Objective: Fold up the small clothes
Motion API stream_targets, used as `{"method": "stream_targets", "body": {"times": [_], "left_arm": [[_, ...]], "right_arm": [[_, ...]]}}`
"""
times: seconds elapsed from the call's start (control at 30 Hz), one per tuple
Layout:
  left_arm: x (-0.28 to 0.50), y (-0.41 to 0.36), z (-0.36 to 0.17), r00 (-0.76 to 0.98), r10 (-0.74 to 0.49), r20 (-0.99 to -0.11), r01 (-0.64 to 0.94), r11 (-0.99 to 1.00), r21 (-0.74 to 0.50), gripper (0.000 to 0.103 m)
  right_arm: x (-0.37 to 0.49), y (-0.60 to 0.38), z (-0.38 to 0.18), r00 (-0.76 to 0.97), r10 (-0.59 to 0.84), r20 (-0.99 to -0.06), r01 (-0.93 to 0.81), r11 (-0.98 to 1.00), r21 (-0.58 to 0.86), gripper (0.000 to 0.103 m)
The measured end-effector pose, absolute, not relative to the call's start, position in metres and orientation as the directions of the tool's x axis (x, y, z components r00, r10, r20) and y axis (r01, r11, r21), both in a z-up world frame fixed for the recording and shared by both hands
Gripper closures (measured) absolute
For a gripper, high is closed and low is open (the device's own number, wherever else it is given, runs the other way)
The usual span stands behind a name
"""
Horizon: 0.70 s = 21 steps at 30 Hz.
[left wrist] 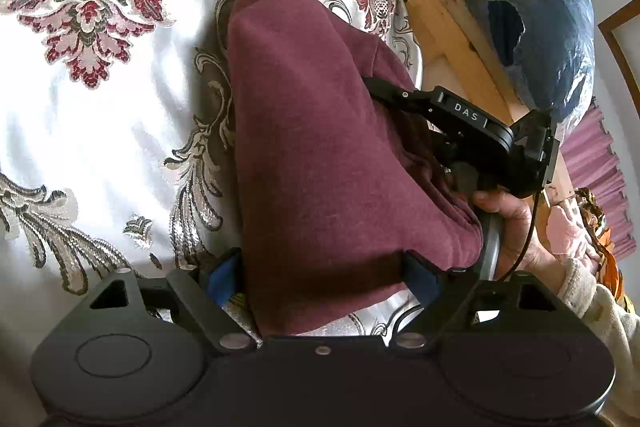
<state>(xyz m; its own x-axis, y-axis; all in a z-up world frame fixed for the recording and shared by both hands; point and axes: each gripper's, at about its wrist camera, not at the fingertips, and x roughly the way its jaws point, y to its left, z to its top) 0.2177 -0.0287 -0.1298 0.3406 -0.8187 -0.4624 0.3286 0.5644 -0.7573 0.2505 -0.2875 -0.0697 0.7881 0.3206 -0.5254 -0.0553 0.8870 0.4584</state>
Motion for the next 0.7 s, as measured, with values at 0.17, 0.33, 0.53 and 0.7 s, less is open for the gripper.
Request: {"method": "stream_targets", "body": {"times": [0.17, 0.33, 0.53, 0.7], "left_arm": [[0.217, -0.029, -0.129, 0.339, -0.817, -0.466, 0.332, 0.568, -0.753, 0.018], [0.215, -0.030, -0.128, 0.355, -0.805, -0.475, 0.332, 0.584, -0.741, 0.027], [0.212, -0.029, -0.123, 0.382, -0.786, -0.486, 0.312, 0.605, -0.733, 0.049], [0.203, -0.027, -0.112, 0.412, -0.784, -0.464, 0.327, 0.602, -0.728, 0.054]], "right_arm": [[0.247, -0.276, -0.069, 0.801, 0.265, -0.537, -0.055, 0.925, 0.375, 0.057], [0.241, -0.269, -0.066, 0.813, 0.234, -0.533, -0.049, 0.940, 0.339, 0.066], [0.232, -0.252, -0.055, 0.836, 0.199, -0.512, -0.070, 0.963, 0.260, 0.080], [0.216, -0.228, -0.025, 0.880, 0.190, -0.434, -0.136, 0.979, 0.153, 0.082]]}}
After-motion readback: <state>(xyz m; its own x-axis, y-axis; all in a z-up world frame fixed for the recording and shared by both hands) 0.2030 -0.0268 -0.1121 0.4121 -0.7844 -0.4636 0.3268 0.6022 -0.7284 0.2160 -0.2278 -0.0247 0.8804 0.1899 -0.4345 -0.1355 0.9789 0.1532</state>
